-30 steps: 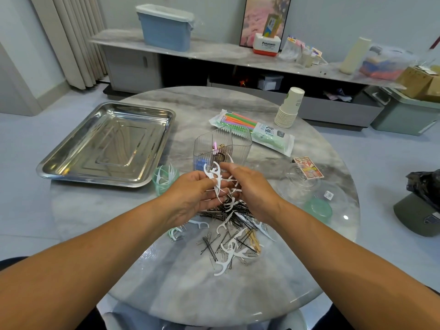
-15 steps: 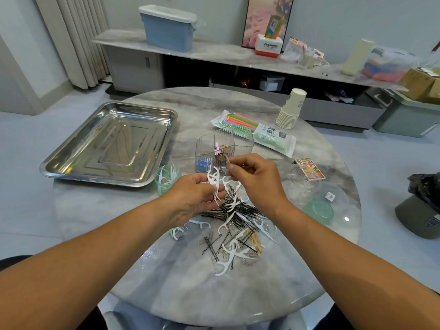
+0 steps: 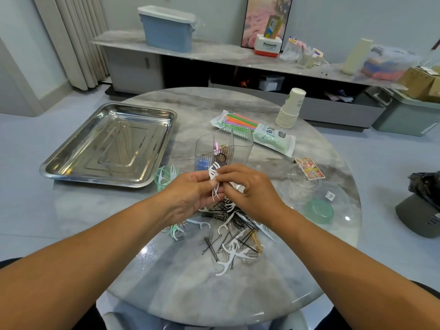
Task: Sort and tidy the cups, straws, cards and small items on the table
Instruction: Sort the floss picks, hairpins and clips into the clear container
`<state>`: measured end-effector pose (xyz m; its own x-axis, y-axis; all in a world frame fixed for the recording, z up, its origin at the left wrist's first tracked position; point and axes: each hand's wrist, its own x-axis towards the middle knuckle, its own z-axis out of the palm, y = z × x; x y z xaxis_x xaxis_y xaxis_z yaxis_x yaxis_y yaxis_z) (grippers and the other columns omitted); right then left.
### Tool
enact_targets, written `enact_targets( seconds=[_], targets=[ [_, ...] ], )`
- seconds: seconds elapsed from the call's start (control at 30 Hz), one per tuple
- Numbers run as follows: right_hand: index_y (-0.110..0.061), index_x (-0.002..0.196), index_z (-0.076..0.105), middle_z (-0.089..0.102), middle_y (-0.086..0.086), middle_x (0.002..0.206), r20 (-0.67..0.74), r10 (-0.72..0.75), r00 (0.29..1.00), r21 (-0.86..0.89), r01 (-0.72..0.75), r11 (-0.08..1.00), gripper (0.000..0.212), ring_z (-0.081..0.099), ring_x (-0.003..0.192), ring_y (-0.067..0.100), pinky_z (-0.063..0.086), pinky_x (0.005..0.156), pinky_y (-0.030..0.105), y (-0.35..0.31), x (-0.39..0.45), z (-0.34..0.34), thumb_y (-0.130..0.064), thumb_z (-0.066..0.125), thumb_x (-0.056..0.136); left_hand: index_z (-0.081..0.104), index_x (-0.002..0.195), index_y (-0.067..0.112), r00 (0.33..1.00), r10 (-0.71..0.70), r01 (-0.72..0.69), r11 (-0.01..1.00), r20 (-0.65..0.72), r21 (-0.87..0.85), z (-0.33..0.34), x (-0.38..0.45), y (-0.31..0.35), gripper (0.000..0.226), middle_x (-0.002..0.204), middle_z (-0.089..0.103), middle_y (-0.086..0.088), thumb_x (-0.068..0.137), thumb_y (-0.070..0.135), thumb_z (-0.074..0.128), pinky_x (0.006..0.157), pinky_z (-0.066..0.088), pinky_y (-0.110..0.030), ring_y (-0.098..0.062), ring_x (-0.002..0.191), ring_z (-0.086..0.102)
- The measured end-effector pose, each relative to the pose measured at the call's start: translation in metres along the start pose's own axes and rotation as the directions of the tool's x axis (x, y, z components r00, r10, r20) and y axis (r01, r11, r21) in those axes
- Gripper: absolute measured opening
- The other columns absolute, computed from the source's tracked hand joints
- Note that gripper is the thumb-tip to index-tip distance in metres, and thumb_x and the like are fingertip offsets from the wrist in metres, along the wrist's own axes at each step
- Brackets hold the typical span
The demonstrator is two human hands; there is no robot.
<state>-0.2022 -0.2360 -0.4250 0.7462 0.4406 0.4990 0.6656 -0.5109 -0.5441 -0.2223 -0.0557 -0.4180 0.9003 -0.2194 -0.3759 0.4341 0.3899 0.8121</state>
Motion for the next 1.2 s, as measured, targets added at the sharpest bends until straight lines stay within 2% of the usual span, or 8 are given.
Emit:
enact_targets(
  seconds=[0.17,0.27,0.37,0.67,0.77,0.9,1.07,1.2],
  targets=[
    [-0.020,0.100,0.077,0.072,-0.005,0.102,-0.117,0.423,0.899,0.377,-0.354,0.856,0.016,0.069,0.096,0.003,0.056,0.082,0.020,-0.016,0.007,0.006,-0.014,0.081,0.085,0.063,0.123,-0.005,0.998,0.057,-0.058,0.998,-0.038,-0.029,0.002,0.001,0.003,0.027,0.112,0.073,-0.018,0.097,-0.009,0.054,0.079,0.062,-0.031,-0.026,0.100,0.072],
    [-0.017,0.101,0.075,0.076,0.000,0.091,-0.008,0.625,0.781,0.563,-0.513,0.648,0.020,0.073,0.085,0.012,0.061,0.077,0.029,-0.023,0.008,0.012,-0.016,0.083,0.083,0.065,0.118,-0.004,0.996,0.076,-0.077,0.997,-0.040,-0.014,0.004,0.000,0.001,0.025,0.111,0.074,-0.018,0.097,-0.009,0.054,0.077,0.061,-0.030,-0.028,0.101,0.073],
    [-0.008,0.103,0.076,0.077,0.009,0.092,0.085,0.705,0.704,0.643,-0.579,0.501,0.016,0.075,0.086,0.021,0.062,0.076,0.033,-0.026,0.008,0.014,-0.010,0.079,0.087,0.070,0.114,0.001,0.992,0.098,-0.096,0.995,-0.075,0.032,0.006,0.000,-0.002,0.025,0.109,0.075,-0.016,0.098,-0.007,0.053,0.080,0.061,-0.030,-0.026,0.100,0.072],
    [-0.009,0.091,0.077,0.076,0.009,0.084,0.214,0.794,0.568,0.792,-0.577,0.199,0.008,0.067,0.075,0.017,0.058,0.075,0.030,-0.033,0.010,0.018,-0.010,0.081,0.084,0.064,0.126,-0.003,0.979,0.124,-0.143,0.983,-0.164,-0.111,0.013,0.001,-0.001,0.030,0.114,0.074,-0.016,0.096,-0.005,0.058,0.097,0.056,-0.030,-0.020,0.102,0.071],
    [-0.012,0.091,0.077,0.068,0.005,0.080,0.283,0.793,0.539,0.801,-0.588,0.114,0.009,0.054,0.070,0.014,0.047,0.066,0.027,-0.035,0.012,0.022,-0.014,0.082,0.083,0.072,0.111,0.012,0.960,0.133,-0.144,0.989,-0.247,-0.028,0.013,0.001,-0.001,0.022,0.098,0.078,-0.002,0.093,0.001,0.065,0.086,0.054,-0.023,-0.011,0.096,0.070],
    [-0.017,0.094,0.072,0.077,0.004,0.091,0.408,0.739,0.535,0.809,-0.587,-0.022,0.013,0.071,0.084,0.017,0.055,0.076,0.028,-0.037,0.015,0.023,-0.017,0.080,0.084,0.071,0.111,0.014,0.928,0.165,-0.169,0.985,-0.335,0.016,0.011,0.000,-0.004,0.022,0.096,0.075,0.003,0.091,0.006,0.070,0.086,0.048,-0.021,-0.008,0.094,0.067],
    [-0.021,0.087,0.073,0.075,0.002,0.084,0.389,0.730,0.561,0.799,-0.600,0.034,0.010,0.067,0.074,0.013,0.051,0.068,0.026,-0.043,0.020,0.028,-0.021,0.082,0.081,0.070,0.104,0.027,0.900,0.284,-0.218,0.950,-0.331,0.222,0.008,-0.003,0.001,0.012,0.090,0.070,0.019,0.098,0.017,0.065,0.062,0.043,-0.002,0.018,0.071,0.062],
    [-0.021,0.091,0.070,0.077,0.000,0.085,0.391,0.718,0.576,0.806,-0.591,0.036,0.016,0.072,0.075,0.011,0.047,0.069,0.026,-0.045,0.026,0.028,-0.019,0.082,0.082,0.076,0.095,0.015,0.887,0.383,-0.266,0.882,-0.260,0.390,0.003,-0.010,0.007,0.019,0.087,0.075,0.010,0.102,0.017,0.059,0.060,0.042,0.002,0.016,0.072,0.063]
  ],
)
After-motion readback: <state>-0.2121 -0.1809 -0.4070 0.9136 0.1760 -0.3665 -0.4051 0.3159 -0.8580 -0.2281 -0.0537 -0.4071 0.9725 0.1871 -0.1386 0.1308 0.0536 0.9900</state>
